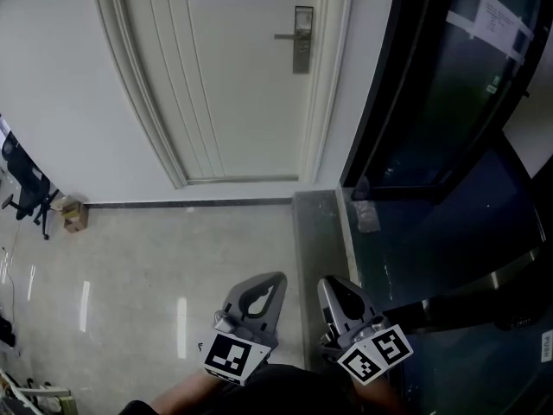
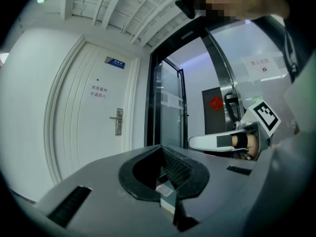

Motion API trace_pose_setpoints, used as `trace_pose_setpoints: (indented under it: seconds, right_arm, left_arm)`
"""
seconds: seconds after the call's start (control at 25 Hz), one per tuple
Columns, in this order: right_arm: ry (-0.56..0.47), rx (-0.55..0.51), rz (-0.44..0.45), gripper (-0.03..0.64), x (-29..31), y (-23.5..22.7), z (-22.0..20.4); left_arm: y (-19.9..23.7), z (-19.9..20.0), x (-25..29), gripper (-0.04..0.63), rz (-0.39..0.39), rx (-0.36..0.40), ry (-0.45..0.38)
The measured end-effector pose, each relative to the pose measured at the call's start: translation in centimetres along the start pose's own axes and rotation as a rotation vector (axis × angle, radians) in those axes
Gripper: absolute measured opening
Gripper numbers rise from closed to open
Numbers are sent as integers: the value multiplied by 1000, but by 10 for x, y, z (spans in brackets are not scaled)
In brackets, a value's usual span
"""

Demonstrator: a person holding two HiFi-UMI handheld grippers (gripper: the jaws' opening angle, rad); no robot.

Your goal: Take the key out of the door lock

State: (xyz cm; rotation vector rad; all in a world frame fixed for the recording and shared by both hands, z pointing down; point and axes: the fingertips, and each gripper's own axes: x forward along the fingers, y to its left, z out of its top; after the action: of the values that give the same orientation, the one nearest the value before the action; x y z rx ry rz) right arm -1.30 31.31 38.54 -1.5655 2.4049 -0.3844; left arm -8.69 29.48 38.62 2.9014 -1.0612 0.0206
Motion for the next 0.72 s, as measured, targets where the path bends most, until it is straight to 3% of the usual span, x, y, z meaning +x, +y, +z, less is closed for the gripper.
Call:
trace_pose_setpoints:
  seconds: [0.4,0.72]
  right_arm:
    - [-49,-19,-29,17,137,-42,31]
    - [-49,-22,-52,17,200,-70,47]
  left_arm:
    - [114,25,90,5,-60,34,-19]
    - [163,44,144,5,-86,85,-40]
